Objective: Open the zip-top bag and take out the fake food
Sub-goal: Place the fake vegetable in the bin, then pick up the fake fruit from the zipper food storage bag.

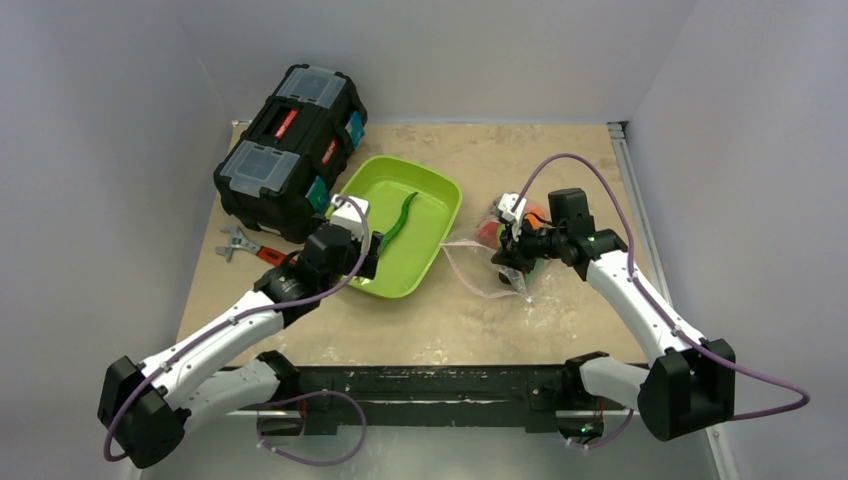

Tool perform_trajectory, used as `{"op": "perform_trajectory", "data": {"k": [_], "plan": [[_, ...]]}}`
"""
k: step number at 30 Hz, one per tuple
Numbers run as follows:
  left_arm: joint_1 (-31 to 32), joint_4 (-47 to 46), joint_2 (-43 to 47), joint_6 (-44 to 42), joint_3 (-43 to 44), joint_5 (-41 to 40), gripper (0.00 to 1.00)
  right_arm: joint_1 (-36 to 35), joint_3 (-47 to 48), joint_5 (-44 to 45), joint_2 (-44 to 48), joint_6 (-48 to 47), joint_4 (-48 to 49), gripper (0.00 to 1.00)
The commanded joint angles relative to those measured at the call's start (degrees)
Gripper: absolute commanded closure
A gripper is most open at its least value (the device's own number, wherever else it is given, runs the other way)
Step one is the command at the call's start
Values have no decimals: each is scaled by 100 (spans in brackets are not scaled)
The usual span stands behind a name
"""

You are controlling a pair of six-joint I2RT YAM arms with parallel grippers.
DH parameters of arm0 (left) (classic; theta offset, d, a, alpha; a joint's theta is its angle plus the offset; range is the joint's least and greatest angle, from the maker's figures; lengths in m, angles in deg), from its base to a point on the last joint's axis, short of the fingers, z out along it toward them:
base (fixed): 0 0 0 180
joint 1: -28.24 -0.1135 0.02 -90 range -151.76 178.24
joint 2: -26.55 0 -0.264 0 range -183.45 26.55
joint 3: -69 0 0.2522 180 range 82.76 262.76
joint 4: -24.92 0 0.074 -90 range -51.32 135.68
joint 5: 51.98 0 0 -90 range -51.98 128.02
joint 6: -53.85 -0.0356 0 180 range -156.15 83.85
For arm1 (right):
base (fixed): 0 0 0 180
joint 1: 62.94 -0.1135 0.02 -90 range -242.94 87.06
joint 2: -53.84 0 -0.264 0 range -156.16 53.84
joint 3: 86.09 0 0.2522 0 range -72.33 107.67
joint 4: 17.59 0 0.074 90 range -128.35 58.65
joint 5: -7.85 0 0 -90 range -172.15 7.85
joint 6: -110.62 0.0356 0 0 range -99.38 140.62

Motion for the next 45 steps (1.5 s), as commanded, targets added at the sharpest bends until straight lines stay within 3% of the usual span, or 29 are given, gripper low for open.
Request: {"op": "perform_trajectory", "data": {"k": [1, 6, 18, 37, 45], "plan": [[-30, 283, 541, 749, 403, 428, 8, 20, 135, 38, 47, -30, 51, 100], [-31, 232, 1275, 1180, 254, 1106, 0, 15, 140, 47, 45, -38, 46, 100], [-31, -490, 1706, 2023, -224, 2486, 0, 27, 144, 39, 54, -65, 12, 100], [-14, -2320, 1768, 2002, -885, 4281, 0, 38, 144, 38, 9, -74, 11, 100], [509, -2641, 1525, 1819, -939, 4208, 1, 46, 144, 45, 1, -71, 11, 100]]}}
